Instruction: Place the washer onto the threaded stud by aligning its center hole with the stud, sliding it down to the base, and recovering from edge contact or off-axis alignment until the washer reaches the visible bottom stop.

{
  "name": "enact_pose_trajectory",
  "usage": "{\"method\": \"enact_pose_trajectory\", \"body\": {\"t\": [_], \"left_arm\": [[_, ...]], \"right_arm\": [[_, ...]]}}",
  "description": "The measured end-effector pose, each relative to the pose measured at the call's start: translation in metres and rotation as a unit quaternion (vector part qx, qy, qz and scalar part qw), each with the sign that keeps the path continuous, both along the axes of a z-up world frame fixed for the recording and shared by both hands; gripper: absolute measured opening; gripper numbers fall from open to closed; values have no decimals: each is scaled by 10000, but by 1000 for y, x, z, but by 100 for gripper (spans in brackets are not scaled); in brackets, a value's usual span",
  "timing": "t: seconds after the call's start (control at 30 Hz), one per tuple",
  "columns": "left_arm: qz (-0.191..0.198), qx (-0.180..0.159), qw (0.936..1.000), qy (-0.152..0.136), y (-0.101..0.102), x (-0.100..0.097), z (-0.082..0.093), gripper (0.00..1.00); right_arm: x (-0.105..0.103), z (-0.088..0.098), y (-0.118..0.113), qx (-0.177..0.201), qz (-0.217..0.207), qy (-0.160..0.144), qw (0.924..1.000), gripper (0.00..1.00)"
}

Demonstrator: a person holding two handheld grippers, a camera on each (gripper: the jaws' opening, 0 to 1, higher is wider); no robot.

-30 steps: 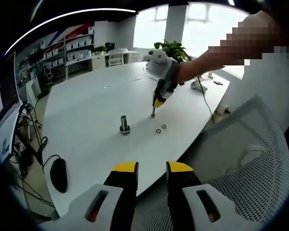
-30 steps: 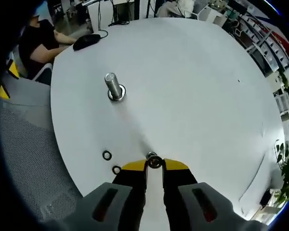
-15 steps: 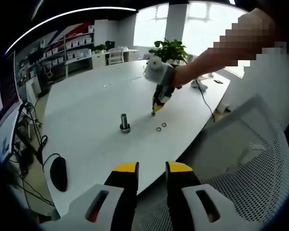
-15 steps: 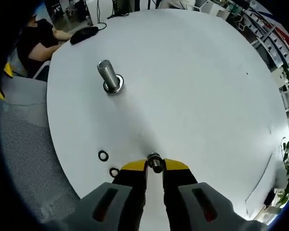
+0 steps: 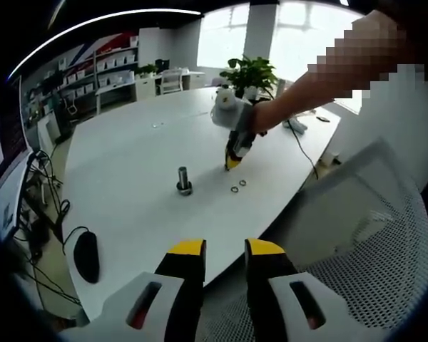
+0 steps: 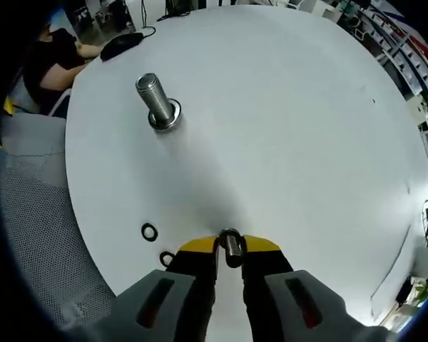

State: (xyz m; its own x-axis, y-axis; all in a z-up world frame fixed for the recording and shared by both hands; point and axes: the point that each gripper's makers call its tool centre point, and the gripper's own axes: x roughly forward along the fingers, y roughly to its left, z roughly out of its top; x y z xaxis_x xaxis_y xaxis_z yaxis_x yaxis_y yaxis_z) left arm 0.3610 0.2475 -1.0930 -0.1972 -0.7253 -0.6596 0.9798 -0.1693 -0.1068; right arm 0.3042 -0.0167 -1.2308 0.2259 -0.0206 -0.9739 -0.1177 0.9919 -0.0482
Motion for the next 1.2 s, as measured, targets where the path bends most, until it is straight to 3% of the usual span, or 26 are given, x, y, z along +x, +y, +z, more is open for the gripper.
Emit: {"method": "enact_pose_trajectory", "body": {"t": [0.23, 0.3, 0.5, 0.6, 0.67, 0.83, 0.9, 0.97, 1.2], "left_arm": [[9, 5, 10000, 4, 1, 0, 0, 19], [-18, 3, 10000, 2, 1, -1, 0, 19], [-8, -8, 10000, 1, 1, 0, 1, 19], [12, -20, 10000, 3, 1, 0, 2, 20], [19, -36, 10000, 1, 1, 0, 2, 20], [-25, -38, 10000, 0, 0, -2, 3, 20], [-20, -46, 10000, 8, 0, -2, 6, 20], [-15, -64, 10000, 11, 0, -3, 7, 20], [-18, -91, 10000, 22, 0, -2, 6, 21]], "right_arm": [[-1, -8, -11, -6, -72, -28, 10000, 18], [-10, 2, 1, 27, -174, -45, 9998, 19], [-18, 3, 1, -8, -296, -80, 9995, 21], [-22, -1, -8, -25, -627, -150, 9979, 22], [-27, 6, 4, 48, -854, -294, 9959, 22], [-39, 13, 21, 16, -784, -226, 9967, 22], [-39, 7, 13, 24, -821, -250, 9963, 22], [-44, 13, 17, 28, -869, -265, 9959, 23], [-49, 10, 26, 94, -847, -249, 9961, 24]]}}
